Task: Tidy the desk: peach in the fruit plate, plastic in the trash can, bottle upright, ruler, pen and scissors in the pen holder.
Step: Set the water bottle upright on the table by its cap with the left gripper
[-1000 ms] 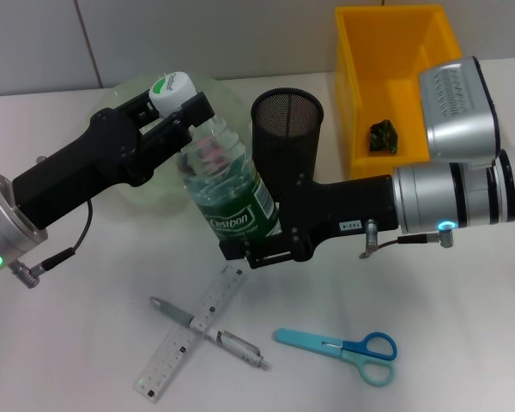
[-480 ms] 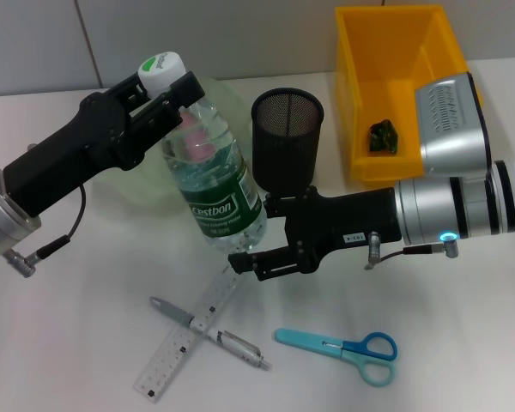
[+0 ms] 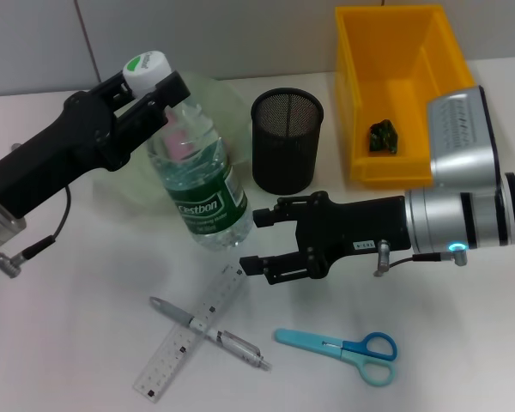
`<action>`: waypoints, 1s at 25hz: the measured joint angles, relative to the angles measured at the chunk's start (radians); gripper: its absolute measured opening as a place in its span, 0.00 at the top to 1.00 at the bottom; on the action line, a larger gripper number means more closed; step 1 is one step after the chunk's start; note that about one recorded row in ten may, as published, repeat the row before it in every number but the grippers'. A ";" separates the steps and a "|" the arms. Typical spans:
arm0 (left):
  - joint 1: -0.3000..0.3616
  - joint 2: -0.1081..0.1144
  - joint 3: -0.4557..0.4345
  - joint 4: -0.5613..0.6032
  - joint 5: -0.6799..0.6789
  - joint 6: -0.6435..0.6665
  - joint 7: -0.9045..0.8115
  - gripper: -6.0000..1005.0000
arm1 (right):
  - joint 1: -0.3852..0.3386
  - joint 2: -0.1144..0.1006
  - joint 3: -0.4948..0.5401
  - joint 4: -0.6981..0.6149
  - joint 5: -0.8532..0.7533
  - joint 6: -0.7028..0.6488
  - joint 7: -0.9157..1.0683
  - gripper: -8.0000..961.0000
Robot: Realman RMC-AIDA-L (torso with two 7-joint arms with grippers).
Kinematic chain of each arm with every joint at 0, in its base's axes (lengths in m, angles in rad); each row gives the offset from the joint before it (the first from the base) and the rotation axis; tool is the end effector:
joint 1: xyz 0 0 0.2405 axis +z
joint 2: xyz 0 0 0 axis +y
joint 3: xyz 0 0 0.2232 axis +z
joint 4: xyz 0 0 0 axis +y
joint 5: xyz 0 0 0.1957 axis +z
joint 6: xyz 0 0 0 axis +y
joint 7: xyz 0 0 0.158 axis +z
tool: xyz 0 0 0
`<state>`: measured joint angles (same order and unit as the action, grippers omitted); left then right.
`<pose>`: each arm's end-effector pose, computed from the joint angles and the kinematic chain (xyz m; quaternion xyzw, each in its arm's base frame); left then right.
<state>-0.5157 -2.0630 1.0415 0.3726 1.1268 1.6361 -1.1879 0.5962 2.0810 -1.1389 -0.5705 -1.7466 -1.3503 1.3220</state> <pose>-0.1702 0.3086 0.0149 -0.8179 -0.1973 -0.5199 0.1475 0.1856 0.3143 -0.0534 -0.9653 0.1451 0.2033 0.0765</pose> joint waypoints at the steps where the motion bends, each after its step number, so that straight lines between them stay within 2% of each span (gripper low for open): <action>1: 0.008 0.001 0.000 0.009 0.003 -0.002 0.004 0.56 | -0.006 0.001 0.004 0.000 0.007 0.000 -0.011 0.20; 9: 0.078 0.007 0.000 0.041 0.006 -0.019 0.106 0.56 | -0.048 0.004 0.008 0.003 0.086 0.015 -0.109 0.20; 25: 0.139 0.028 -0.031 0.053 0.004 -0.086 0.205 0.56 | -0.068 0.004 0.008 0.012 0.142 0.039 -0.143 0.20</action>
<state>-0.3768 -2.0349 1.0102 0.4255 1.1307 1.5496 -0.9834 0.5277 2.0852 -1.1305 -0.5584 -1.6045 -1.3113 1.1791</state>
